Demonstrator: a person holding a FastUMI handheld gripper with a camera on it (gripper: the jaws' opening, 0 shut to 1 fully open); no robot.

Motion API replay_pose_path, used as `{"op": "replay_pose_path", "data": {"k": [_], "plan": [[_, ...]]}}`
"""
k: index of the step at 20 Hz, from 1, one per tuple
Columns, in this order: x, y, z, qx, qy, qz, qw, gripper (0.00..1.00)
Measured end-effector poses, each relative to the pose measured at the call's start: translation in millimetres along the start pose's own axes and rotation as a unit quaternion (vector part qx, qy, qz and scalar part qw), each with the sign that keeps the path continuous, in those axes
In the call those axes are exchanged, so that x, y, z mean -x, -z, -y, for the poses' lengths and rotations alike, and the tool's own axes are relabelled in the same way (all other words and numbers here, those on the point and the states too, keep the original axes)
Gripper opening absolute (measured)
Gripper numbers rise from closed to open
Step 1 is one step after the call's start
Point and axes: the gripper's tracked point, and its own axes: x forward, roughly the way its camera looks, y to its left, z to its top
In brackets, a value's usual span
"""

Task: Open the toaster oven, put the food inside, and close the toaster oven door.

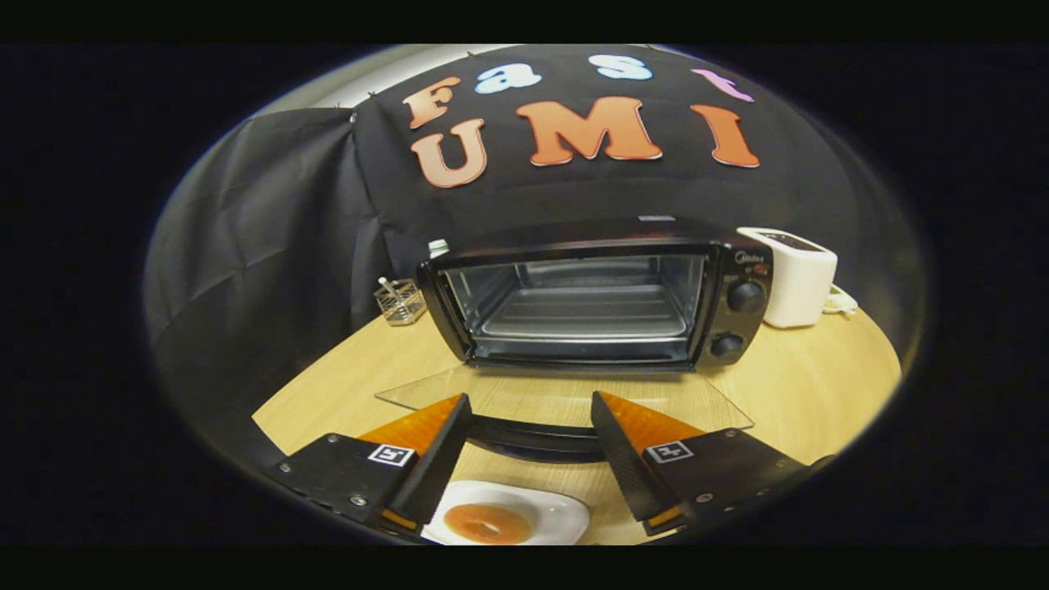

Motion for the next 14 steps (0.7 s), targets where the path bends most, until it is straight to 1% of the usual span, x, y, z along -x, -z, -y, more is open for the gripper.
{"op": "replay_pose_path", "data": {"k": [3, 7, 9, 11, 14], "plan": [[-4, 17, 2, -0.004, 0.002, -0.017, 1.0, 0.86], [-10, 46, 7, -0.013, 0.007, -0.064, 0.998, 0.85], [-12, 46, 8, -0.014, 0.007, -0.067, 0.998, 0.86], [-7, 42, 7, -0.031, 0.0, -0.064, 0.997, 0.83], [6, 46, -7, -0.04, -0.027, -0.064, 0.997, 0.83]]}}
